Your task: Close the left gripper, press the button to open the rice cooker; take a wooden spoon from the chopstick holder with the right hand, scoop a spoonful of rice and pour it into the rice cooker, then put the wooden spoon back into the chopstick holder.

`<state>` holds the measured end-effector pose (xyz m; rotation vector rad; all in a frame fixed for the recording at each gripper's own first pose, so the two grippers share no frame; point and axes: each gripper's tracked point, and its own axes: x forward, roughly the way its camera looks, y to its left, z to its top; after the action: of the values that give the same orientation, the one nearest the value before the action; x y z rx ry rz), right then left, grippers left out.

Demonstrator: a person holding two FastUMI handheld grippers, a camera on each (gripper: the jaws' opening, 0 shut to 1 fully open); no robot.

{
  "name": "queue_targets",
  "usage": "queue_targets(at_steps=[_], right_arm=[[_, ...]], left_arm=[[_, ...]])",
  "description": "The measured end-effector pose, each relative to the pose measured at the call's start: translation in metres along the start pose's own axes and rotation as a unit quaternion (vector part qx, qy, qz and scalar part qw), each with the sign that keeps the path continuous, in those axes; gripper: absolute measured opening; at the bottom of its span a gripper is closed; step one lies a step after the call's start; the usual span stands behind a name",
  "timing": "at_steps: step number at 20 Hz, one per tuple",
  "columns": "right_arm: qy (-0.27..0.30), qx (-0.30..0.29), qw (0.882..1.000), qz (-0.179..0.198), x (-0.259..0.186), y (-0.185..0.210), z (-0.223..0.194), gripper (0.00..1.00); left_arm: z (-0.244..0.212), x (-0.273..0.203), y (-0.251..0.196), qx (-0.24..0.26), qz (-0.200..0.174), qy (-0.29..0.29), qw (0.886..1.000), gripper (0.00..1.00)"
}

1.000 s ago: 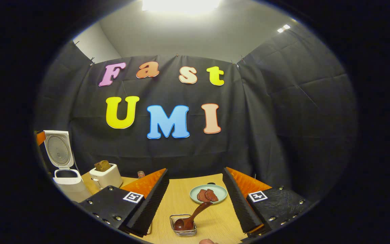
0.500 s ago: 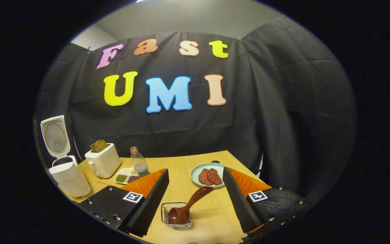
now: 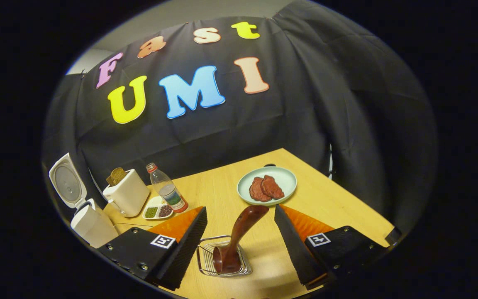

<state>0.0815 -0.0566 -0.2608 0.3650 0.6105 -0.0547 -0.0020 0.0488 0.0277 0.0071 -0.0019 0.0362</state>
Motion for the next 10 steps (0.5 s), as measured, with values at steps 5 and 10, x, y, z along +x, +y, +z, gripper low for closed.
queue_targets(at_steps=[5, 10], right_arm=[[0.055, 0.053, 0.997, 0.02, 0.014, 0.008, -0.03, 0.96], [0.07, 0.077, 0.994, 0.012, 0.02, 0.009, -0.036, 0.51]], left_arm=[[0.001, -0.006, 0.013, 0.011, 0.017, -0.001, 1.0, 0.97], [0.002, -0.01, 0.028, 0.009, 0.034, -0.004, 0.999, 0.97]])
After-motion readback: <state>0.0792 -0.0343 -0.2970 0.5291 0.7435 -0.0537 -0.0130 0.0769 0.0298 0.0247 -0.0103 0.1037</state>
